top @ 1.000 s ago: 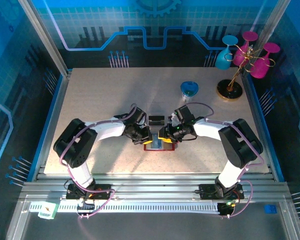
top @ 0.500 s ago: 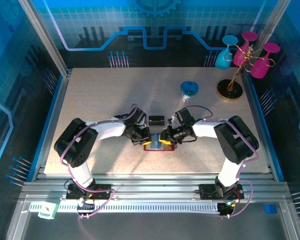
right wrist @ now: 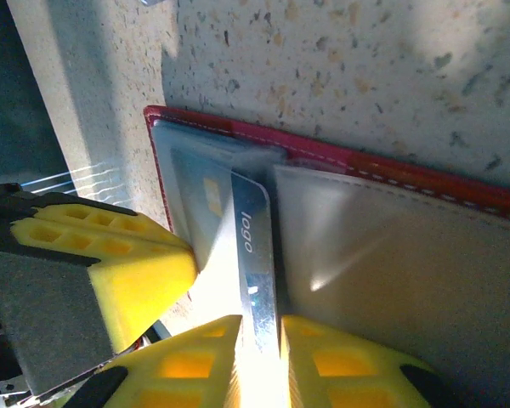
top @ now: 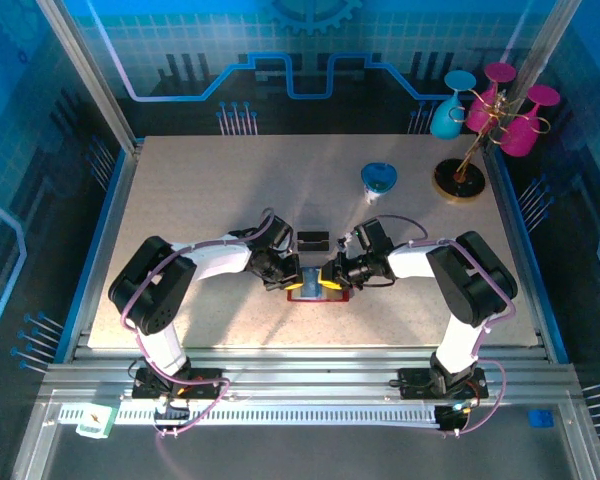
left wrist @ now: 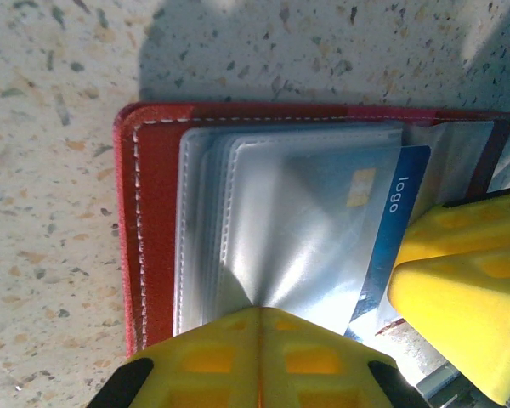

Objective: Take the credit cards out of the card holder

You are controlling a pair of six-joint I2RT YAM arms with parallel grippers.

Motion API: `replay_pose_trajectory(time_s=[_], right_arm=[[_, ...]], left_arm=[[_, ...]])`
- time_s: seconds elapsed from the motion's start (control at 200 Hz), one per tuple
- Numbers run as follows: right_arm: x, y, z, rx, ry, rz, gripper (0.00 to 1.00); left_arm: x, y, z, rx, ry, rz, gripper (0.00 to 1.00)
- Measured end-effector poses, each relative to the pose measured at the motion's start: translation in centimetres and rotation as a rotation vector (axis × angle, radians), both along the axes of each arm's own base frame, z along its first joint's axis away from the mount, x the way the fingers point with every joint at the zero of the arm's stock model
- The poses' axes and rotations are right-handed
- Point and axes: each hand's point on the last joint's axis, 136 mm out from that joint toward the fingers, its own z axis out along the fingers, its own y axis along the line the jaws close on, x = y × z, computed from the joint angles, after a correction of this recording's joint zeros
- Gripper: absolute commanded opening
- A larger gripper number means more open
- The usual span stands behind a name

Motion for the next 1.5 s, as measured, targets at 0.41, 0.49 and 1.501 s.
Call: replay_pose_trajectory(time_s=[0.41, 0.49, 1.501], right_arm=[[0.0, 0.1, 0.1, 0.018, 0.003, -0.003, 0.15], [-0.1, 0.1, 0.1, 0.019, 0.006, -0.008, 0.13], [-0.1, -2.3, 2.9, 0.001, -0.061, -0.005, 0.0]], left_arm=[[-0.1, 0.0, 0.0, 0.0, 0.001, -0.002, 0.07], [-0.1, 0.0, 0.0, 0.0, 0.0, -0.002, 0.07], [0.0, -0.2, 0.0, -0.007, -0.005, 0.003, 0.09]])
